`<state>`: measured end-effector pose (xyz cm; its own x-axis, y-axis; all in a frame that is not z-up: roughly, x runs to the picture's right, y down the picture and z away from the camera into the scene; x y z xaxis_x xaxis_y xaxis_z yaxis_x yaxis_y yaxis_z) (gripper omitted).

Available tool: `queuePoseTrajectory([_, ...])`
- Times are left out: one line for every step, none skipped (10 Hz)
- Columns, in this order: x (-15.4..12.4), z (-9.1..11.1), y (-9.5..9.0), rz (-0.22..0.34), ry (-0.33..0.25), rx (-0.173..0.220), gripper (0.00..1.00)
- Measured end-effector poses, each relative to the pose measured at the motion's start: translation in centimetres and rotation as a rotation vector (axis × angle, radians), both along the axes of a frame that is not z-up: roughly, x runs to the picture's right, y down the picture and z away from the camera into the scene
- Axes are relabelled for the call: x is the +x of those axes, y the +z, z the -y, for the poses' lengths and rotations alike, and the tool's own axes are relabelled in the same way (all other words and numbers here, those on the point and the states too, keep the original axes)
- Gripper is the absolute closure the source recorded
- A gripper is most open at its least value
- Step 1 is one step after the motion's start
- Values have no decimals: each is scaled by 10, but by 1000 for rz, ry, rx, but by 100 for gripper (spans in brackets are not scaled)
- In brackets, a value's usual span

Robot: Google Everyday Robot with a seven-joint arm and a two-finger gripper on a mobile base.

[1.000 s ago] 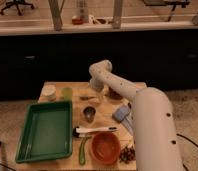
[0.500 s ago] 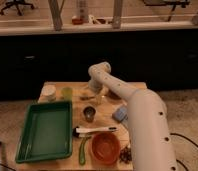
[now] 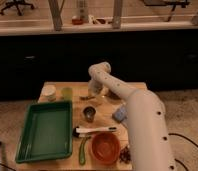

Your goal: Place fork in metal cup

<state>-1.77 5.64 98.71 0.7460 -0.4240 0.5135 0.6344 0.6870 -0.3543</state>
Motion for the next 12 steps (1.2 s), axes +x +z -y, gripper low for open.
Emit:
queuePoseTrajectory([0,2,-1,0,0,3,81])
queuePoseTrajectory([1,2,-2,-2,-3,5,92])
queuePoseTrajectory([1,3,-2,-2,-4,6,98])
queuePoseTrajectory([1,2,-3,-2,-5,1,100])
queuePoseTrajectory([1,2,-2,-1,1,0,100])
queuePoseTrajectory([2,0,1,-1,24,-4,100])
queuePoseTrajectory([5,-1,4,-3,40,-2,100])
queuePoseTrajectory([4,0,2,-4,34,-2,100])
queuePoseTrajectory([5,0,1,-5,34,-2,100])
queuePoseTrajectory([6,1,0,-6,32,-4,100])
queuePoseTrajectory([6,1,-1,-4,30,-4,100])
queuePoseTrajectory([6,2,-4,8,14,6,100])
